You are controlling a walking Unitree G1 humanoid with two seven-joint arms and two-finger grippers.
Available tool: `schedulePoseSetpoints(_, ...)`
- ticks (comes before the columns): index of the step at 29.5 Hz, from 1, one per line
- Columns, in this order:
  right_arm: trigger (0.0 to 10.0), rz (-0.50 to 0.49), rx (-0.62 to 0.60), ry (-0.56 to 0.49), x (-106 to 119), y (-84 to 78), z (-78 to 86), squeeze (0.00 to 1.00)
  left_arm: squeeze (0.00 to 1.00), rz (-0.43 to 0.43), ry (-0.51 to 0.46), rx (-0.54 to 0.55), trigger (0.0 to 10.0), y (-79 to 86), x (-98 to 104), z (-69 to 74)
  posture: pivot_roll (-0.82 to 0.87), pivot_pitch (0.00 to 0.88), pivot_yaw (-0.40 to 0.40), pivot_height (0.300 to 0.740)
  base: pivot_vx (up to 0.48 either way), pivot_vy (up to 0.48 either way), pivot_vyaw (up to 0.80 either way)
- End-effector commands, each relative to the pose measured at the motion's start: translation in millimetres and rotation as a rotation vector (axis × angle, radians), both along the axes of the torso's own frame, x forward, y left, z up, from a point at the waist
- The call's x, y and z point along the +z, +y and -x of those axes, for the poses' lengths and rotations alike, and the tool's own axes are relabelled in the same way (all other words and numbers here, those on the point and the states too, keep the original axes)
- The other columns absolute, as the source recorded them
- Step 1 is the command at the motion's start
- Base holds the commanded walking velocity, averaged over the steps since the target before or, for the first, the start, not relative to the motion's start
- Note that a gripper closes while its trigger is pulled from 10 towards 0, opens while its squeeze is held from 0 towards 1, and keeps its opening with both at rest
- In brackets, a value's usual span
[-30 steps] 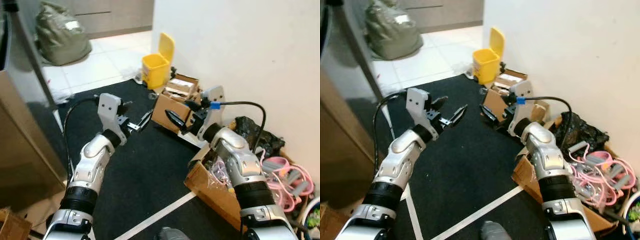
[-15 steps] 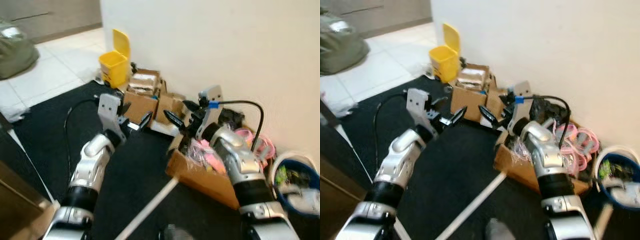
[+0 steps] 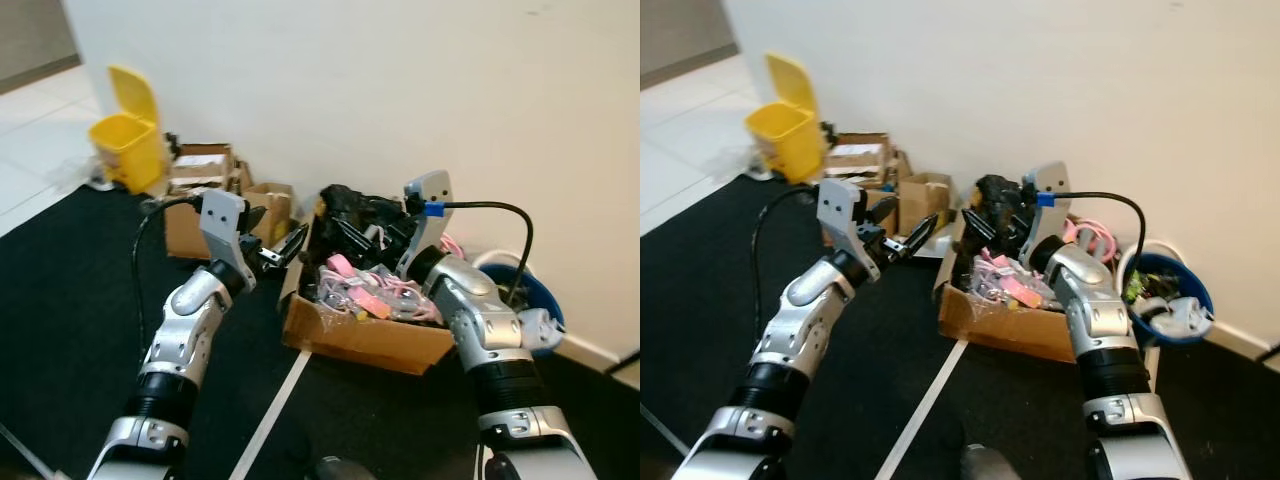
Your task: Picking trash to rubbish bin
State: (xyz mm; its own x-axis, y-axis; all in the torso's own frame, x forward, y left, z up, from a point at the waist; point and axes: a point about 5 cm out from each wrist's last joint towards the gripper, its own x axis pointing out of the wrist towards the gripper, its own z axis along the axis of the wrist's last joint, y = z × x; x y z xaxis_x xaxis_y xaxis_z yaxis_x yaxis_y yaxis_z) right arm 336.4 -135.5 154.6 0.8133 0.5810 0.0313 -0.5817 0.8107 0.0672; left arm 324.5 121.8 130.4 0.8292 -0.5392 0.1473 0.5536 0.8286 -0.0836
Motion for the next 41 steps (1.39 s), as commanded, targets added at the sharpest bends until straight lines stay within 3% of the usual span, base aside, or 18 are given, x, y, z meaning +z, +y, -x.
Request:
schedulePoseSetpoints(1,10.0,0.006,-0.005,-0.001,-0.1,-3.5,0.1,0.0,0.0,0.006,0.01,-0.008,10.0,-2.7,-2.1,0.4,-0.04,0.0,-0.037,0.74,0.0,0.0,-0.8)
schedulePoseSetpoints(41,10.0,0.007,-0.005,-0.002,0.4,-4.5,-0.6,0.0,0.0,0.007,0.006,-0.01,10.0,-3.4,-0.7,-0.6,-0.05,0.0,-0.036,0.74,0.0,0.0,-0.8)
